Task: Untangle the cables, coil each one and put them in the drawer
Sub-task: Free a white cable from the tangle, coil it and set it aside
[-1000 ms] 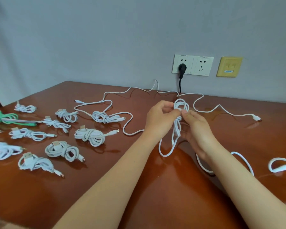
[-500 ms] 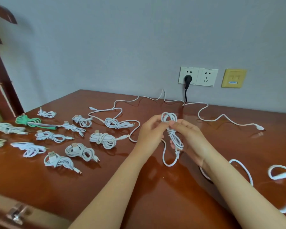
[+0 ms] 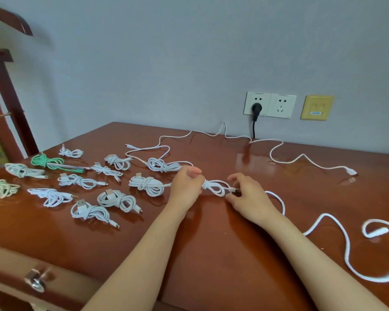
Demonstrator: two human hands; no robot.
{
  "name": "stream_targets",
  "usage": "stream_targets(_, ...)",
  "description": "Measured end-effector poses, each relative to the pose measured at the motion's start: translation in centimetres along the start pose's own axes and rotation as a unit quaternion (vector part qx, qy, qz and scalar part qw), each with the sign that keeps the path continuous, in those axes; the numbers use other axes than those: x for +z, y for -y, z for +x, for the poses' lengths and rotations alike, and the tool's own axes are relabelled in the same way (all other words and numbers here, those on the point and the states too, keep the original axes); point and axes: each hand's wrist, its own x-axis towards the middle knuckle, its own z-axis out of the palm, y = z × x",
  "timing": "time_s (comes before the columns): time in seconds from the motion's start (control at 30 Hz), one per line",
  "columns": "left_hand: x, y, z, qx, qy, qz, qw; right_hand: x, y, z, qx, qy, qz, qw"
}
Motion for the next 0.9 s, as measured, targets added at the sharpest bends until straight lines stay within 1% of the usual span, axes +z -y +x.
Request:
stream_targets(0.07,0.4,0.4,0.3,0.02,0.005,0.065,0.998,-0.5,-0.5,0.2,0.033,-0.018,-0.041,0.998)
stream_targets(0.13,0.8,0.6,0.6,0.053,-0.007,0.112,0.992,-1.1,-0.9,0.3,0.077,-0.033,-0.096,0.992)
stream_targets(0.23,1.5,0.8,0.9,0.077,-0.031,0.168,0.982,-1.8,-1.4,0.2,0.15,-0.048,-0.202,0.967)
stream_targets(0.3,2.0,0.9,1.2,0.088,-0.033,0.22,0.971,-2.2,-1.6,0.1,0.193,-0.055,-0.24,0.95)
stream_targets(0.37,2.6,0.9,1.4,0.091,-0.028,0.276,0.957,-2.4,-1.7,0.1,0.217,-0.061,-0.267,0.937)
stream_targets(0.43,3.2,0.8,1.7,0.087,-0.026,0.309,0.947,-2.5,-2.0,0.3,0.192,-0.062,-0.283,0.938)
stream_targets(0.47,3.4,0.8,1.9,0.083,-0.025,0.32,0.944,-2.4,-2.2,0.5,0.161,-0.058,-0.269,0.948)
stream_targets(0.57,4.0,0.8,2.6,0.078,-0.025,0.35,0.933,-1.6,-1.9,0.8,0.046,-0.02,-0.156,0.986)
stream_targets(0.6,4.1,0.9,2.9,0.081,-0.024,0.36,0.929,-1.3,-1.7,0.8,0.014,-0.002,-0.134,0.991)
stream_targets(0.67,4.3,1.1,3.2,0.104,-0.023,0.393,0.914,-0.5,-1.4,1.0,-0.021,0.018,-0.156,0.987)
stream_targets(0.73,4.5,1.2,3.4,0.152,-0.033,0.441,0.884,-0.2,-1.4,1.2,-0.007,0.005,-0.203,0.979)
stream_targets(0.8,4.7,1.3,3.5,0.218,-0.037,0.478,0.85,-0.5,-1.2,1.2,0.024,-0.012,-0.205,0.978)
stream_targets(0.83,4.9,1.3,3.6,0.242,-0.028,0.484,0.841,-0.7,-1.1,1.2,0.035,-0.02,-0.199,0.979)
stream_targets(0.9,5.2,1.2,3.8,0.243,0.002,0.471,0.848,-1.1,-1.0,1.1,0.054,-0.035,-0.192,0.979)
